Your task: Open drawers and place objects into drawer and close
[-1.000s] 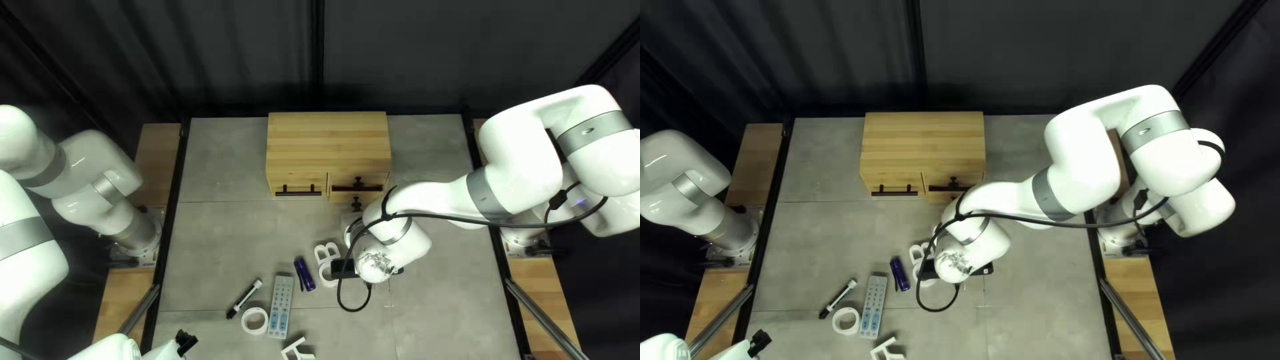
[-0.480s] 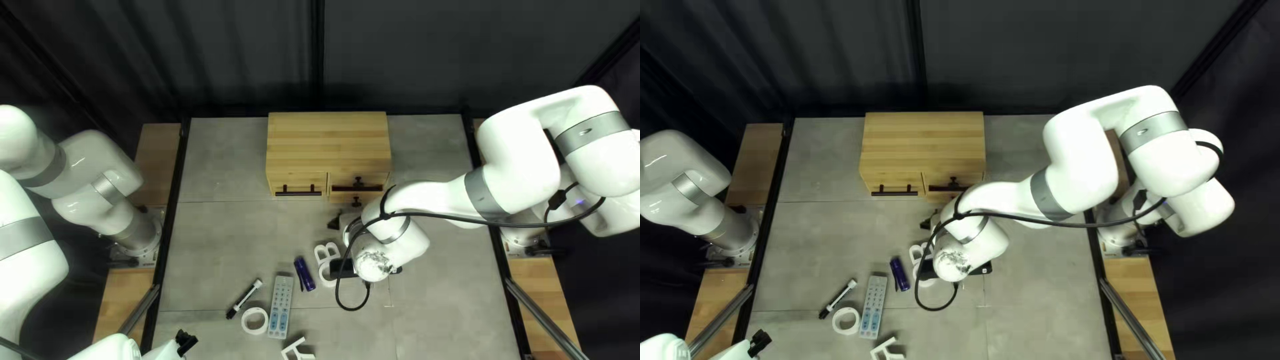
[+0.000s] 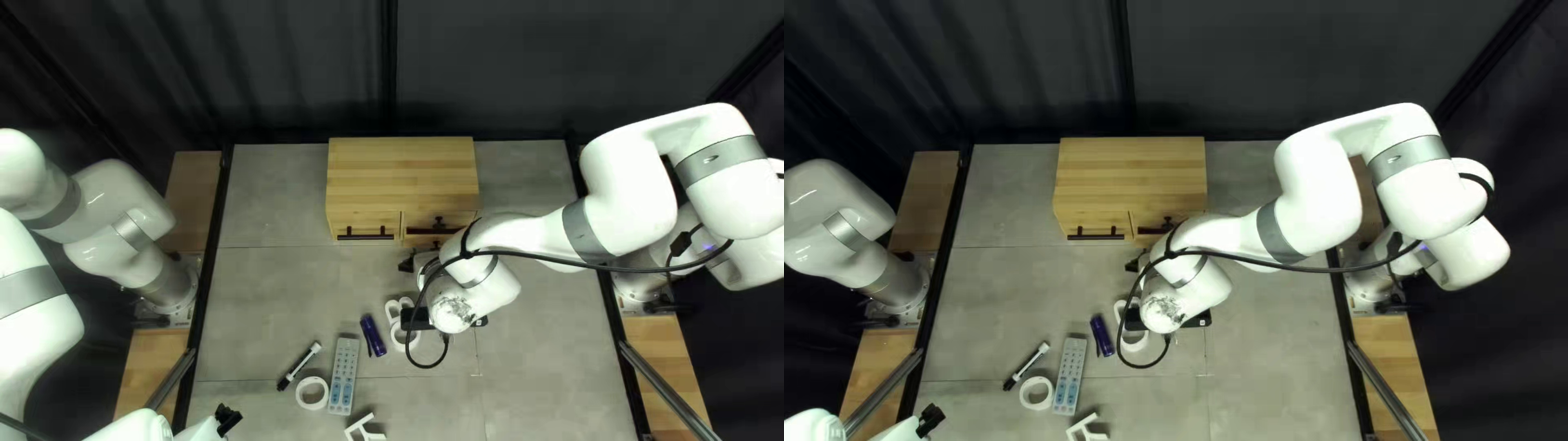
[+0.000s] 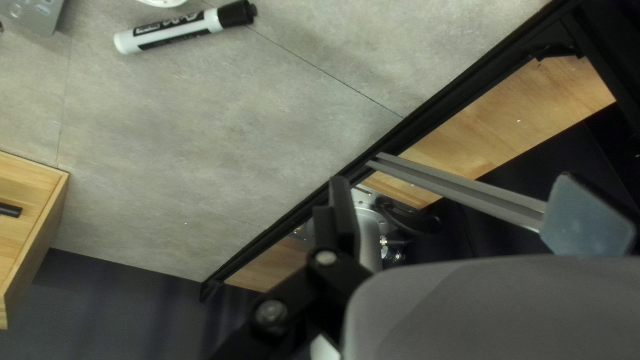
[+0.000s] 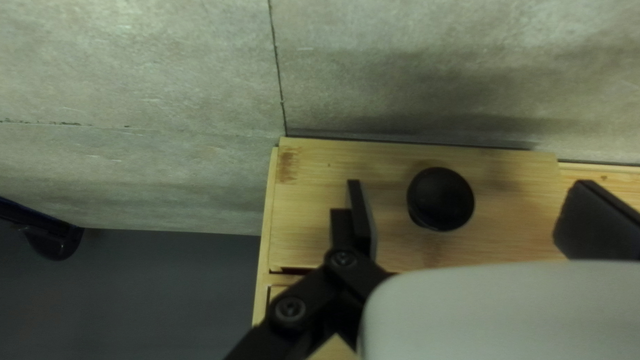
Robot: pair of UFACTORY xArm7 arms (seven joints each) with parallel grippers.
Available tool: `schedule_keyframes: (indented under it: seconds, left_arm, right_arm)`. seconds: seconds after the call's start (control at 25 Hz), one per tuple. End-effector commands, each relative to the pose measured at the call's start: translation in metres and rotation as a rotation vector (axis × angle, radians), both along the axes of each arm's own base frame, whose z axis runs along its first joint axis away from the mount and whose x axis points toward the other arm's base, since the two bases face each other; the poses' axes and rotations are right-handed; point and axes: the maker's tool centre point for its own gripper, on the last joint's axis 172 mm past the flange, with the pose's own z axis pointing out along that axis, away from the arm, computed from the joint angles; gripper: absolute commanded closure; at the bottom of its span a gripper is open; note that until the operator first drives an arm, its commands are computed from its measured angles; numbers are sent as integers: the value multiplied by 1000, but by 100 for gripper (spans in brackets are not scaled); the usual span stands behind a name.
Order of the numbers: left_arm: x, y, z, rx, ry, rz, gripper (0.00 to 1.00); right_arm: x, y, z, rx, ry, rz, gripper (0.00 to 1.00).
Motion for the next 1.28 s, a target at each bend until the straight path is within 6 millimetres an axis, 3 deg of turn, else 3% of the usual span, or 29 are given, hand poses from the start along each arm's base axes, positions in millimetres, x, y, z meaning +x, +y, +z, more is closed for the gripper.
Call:
schedule_keyframes:
  seconds: [0.04, 0.08, 0.16, 0.44, 0.72, 0.76, 0.8, 0.88, 1.04, 1.28]
  left_arm:
    - [0, 0, 0, 0, 0, 0, 0]
    - [0, 0, 0, 0, 0, 0, 0]
    - [0, 0, 0, 0, 0, 0, 0]
    - [0, 0, 0, 0, 0, 0, 0]
    - [0, 0, 0, 0, 0, 0, 0]
    - [0, 0, 0, 0, 0, 0, 0]
    - [0, 0, 0, 0, 0, 0, 0]
    - [0, 0, 0, 0, 0, 0, 0]
    - [0, 0, 0, 0, 0, 0, 0]
    - [0, 0, 0, 0, 0, 0, 0]
  right_arm:
    - [0, -1, 0, -1, 0, -1, 58]
    - [0, 0, 0, -1, 1, -2, 80]
    - [0, 1, 1, 0, 0, -1, 91]
    - [-4, 5, 17, -1, -6, 4, 88]
    - [-2, 16, 18, -3, -8, 13, 87]
    - [-1, 19, 19, -3, -8, 14, 81]
    - [0, 20, 19, -3, -9, 15, 36]
    - [1, 25, 23, -4, -10, 19, 0]
    - [1, 31, 26, -7, -9, 21, 0]
    - [-2, 28, 14, -2, -5, 12, 0]
